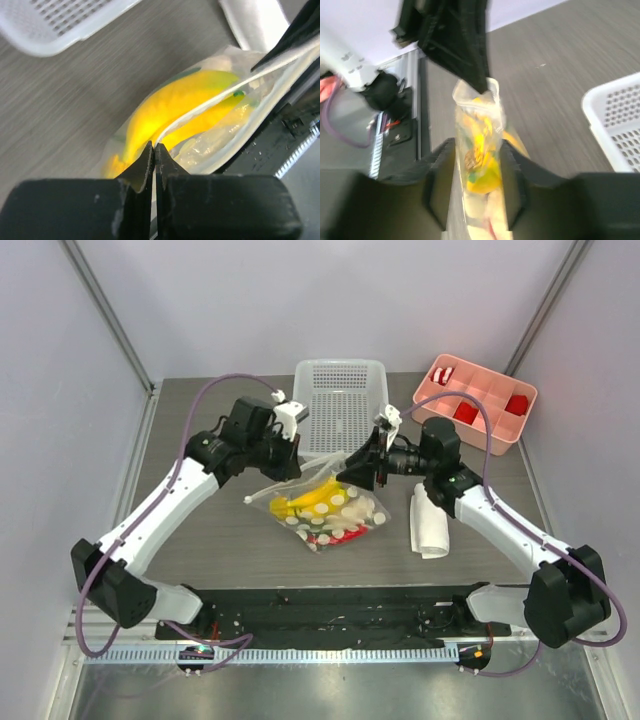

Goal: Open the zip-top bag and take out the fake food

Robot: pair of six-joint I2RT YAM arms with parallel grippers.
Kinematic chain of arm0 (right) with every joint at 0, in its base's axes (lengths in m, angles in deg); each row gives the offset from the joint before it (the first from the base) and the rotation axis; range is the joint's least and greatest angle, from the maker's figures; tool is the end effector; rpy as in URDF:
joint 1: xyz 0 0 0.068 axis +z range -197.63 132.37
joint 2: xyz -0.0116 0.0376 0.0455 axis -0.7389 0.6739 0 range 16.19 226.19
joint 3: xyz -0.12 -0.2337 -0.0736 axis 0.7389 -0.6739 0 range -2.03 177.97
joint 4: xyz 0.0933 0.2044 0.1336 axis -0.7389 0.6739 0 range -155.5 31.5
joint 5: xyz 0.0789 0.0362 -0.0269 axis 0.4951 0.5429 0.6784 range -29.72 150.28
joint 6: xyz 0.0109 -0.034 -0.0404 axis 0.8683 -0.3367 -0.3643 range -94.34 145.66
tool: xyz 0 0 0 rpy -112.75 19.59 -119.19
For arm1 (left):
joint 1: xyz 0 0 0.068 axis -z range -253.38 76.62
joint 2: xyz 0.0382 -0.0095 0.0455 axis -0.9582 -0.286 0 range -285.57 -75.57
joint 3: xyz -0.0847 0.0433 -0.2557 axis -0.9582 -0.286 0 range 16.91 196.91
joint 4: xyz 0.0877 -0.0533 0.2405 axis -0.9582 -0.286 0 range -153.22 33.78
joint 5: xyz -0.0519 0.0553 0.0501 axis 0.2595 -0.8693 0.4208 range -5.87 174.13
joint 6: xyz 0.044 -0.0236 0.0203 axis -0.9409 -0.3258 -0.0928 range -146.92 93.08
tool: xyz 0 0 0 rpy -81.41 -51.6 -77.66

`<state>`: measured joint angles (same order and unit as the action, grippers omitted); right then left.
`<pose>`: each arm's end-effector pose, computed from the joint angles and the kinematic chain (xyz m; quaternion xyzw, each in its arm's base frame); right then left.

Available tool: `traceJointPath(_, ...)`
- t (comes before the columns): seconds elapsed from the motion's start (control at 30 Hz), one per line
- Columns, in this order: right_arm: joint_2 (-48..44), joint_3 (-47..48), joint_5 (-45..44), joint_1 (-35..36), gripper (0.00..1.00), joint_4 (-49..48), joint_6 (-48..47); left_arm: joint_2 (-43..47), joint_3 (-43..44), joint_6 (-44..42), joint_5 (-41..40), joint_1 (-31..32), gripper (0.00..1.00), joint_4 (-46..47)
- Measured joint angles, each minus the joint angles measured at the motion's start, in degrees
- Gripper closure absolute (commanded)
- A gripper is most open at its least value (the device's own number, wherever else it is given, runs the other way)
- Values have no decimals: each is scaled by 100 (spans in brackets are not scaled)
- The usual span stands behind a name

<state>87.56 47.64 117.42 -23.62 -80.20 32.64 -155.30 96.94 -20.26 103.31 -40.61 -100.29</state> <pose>0.2418 0.1405 0.3175 -0.4108 0.6036 0.5007 0.4650 0.2420 -0.1697 0.3601 0.2686 0.8686 -0.2748 0.3127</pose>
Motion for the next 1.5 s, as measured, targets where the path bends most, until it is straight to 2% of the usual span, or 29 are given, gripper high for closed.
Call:
traceJointPath(0.03, -4, 9, -205, 66, 25, 31, 28, 66, -39, 149, -208, 0, 100, -46)
traceJointPath(0.13, -90, 46, -1180, 297, 16, 254, 203, 629, -352, 647, -793, 0, 100, -223)
traceJointPath(0.2, -201, 50, -1808, 476, 14, 389, 393, 1182, -435, 986, -1147, -2, 100, -476)
traceJointPath(0.23, -227, 52, -1963, 503, 8, 409, 444, 1381, -433, 1110, -1248, -9, 100, -538)
traceJointPath(0.3, -291, 68, -2452, 573, 0, 461, 719, 1740, -363, 1384, -1429, -24, 100, -710)
traceJointPath(0.4, -264, 212, -3220, 739, 0, 706, 1093, 2039, -247, 1742, -1768, -28, 100, -885)
traceJointPath(0.57, 72, 859, -4461, 1080, 0, 1670, 1937, 2039, -332, 2199, -2100, -37, 100, -892)
traceJointPath(0.7, 175, 1064, -4970, 1224, 0, 2315, 2520, 2033, -809, 2411, -2002, -39, 100, -448)
traceJointPath(0.87, 175, 1086, -5230, 1528, 0, 2695, 2747, 1985, -1405, 2494, -1784, -39, 100, 111)
traceJointPath(1.03, 273, 1086, -4942, 1650, 0, 2645, 2736, 1698, -1274, 2479, -2374, -39, 33, 7)
traceJointPath(1.07, 328, 1086, -4931, 1648, 0, 2636, 2732, 1574, -1224, 2468, -2538, -39, 27, -7)
traceJointPath(1.27, 372, 997, -5401, 1648, 0, 2732, 2704, 13, -691, 2614, -3088, -31, 24, -79)
traceJointPath(1.3, 337, 988, -5543, 1648, 0, 2782, 2699, -365, -560, 2664, -3279, -7, 27, -140)
traceJointPath(1.4, 140, 968, -6100, 1585, 0, 3073, 2699, -1366, -199, 2852, -3888, 107, 28, -297)
traceJointPath(1.5, -205, 798, -6470, 1298, 0, 3261, 2704, -1998, -138, 3049, -4487, 308, 29, -396)
